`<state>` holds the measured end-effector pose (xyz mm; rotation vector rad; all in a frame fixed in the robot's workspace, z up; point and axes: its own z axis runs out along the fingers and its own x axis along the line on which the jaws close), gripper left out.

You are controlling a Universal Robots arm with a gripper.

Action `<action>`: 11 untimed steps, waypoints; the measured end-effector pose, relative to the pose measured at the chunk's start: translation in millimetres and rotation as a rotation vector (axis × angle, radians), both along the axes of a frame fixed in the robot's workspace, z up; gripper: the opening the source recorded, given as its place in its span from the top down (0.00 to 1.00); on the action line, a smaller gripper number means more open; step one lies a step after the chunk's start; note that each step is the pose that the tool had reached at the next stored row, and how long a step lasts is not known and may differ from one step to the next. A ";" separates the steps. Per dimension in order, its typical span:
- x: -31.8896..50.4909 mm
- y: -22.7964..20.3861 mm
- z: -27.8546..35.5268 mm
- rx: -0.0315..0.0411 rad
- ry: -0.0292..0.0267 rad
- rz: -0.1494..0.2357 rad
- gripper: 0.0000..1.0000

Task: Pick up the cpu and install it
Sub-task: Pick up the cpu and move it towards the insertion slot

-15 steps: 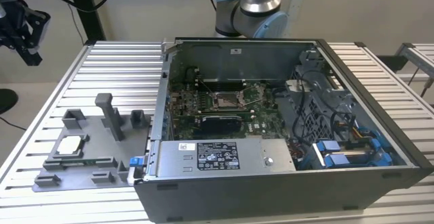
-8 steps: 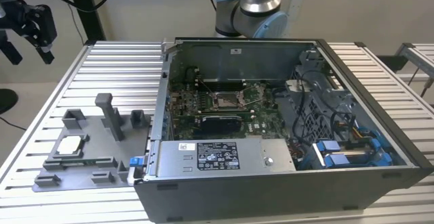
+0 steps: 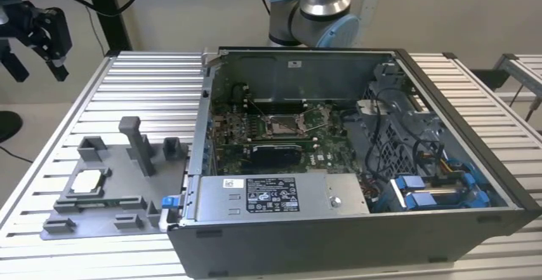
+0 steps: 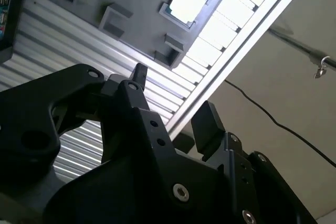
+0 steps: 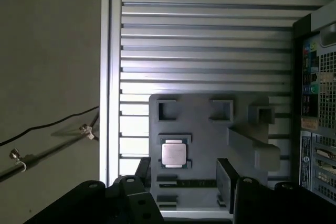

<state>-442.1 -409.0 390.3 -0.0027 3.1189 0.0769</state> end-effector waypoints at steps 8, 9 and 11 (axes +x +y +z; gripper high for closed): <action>1.8 -0.7 -7.7 0.0003 0.0050 0.000 0.00; 1.9 -0.7 -8.4 0.0003 0.0050 0.000 0.00; 2.0 -0.9 -9.7 0.0002 0.0041 0.000 0.00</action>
